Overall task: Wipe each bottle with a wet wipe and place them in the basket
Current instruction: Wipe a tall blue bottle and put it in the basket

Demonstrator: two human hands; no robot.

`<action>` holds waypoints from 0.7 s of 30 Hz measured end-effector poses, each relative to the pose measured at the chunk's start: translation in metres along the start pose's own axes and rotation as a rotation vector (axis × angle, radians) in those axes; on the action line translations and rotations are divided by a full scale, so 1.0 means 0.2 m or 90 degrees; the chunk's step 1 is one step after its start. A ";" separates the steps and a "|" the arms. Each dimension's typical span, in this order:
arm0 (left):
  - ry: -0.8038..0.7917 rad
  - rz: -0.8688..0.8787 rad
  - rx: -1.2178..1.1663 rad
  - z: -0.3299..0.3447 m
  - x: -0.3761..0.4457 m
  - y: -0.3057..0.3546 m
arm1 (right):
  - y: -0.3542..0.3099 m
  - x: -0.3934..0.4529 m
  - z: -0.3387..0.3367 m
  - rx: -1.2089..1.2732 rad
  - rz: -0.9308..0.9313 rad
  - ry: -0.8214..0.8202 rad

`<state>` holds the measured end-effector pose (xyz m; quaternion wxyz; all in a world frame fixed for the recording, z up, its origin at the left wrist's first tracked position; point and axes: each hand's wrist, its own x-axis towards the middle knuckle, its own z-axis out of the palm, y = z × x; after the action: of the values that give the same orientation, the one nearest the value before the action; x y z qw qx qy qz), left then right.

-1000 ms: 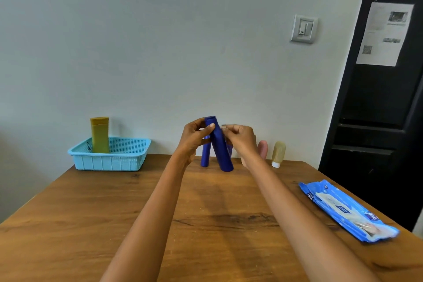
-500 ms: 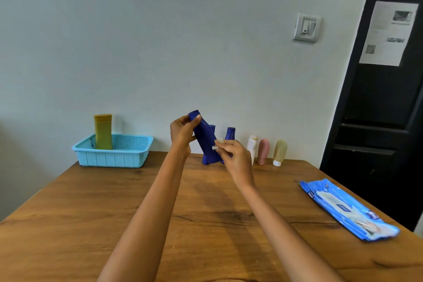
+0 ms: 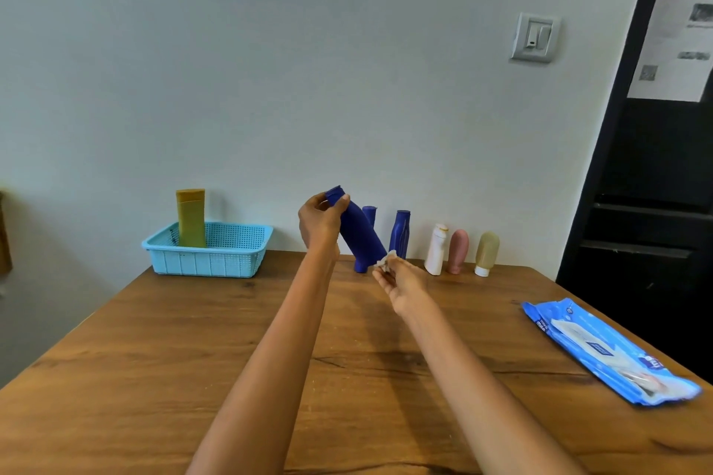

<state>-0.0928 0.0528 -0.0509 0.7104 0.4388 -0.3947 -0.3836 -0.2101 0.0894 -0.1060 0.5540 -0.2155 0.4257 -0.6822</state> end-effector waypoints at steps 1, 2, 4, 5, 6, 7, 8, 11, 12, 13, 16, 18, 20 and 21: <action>0.001 0.012 0.020 0.01 -0.01 -0.01 | 0.00 0.00 0.00 0.010 0.013 0.001; 0.005 0.022 0.034 0.01 -0.01 -0.01 | 0.00 0.00 0.00 0.008 0.009 0.006; 0.013 0.029 0.042 0.02 -0.01 -0.01 | 0.01 0.02 -0.01 -0.026 -0.038 0.027; 0.015 0.030 0.043 0.02 0.00 -0.01 | 0.01 0.03 -0.01 -0.052 -0.074 0.039; 0.013 0.031 0.049 0.02 0.00 -0.01 | 0.01 0.03 -0.01 -0.082 -0.116 0.048; 0.009 0.038 0.067 0.02 0.00 -0.02 | 0.02 0.04 -0.01 -0.117 -0.160 0.054; 0.001 0.047 0.093 0.02 0.00 -0.02 | 0.01 0.05 -0.01 -0.156 -0.200 0.053; -0.034 0.064 0.144 0.05 -0.03 -0.04 | -0.03 0.02 0.04 -0.273 -0.301 0.011; -0.047 0.064 0.155 0.06 -0.03 -0.05 | -0.04 0.02 0.06 -0.309 -0.329 0.002; -0.063 0.063 0.168 0.06 -0.03 -0.05 | -0.06 0.03 0.08 -0.334 -0.358 -0.001; -0.136 0.034 0.188 0.07 -0.01 -0.05 | -0.11 0.04 0.13 -0.352 -0.428 -0.006; -0.175 0.017 0.196 0.07 -0.01 -0.07 | -0.12 0.04 0.14 -0.369 -0.482 -0.020; -0.177 0.020 0.217 0.07 -0.01 -0.09 | -0.11 0.03 0.12 -0.398 -0.515 -0.032; -0.172 0.029 0.237 0.08 -0.01 -0.09 | -0.09 0.03 0.09 -0.411 -0.515 -0.040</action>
<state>-0.1106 0.0436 -0.0638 0.5661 0.4978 -0.5602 -0.3434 -0.2083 0.0785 -0.0820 0.1637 -0.5432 0.4802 -0.6690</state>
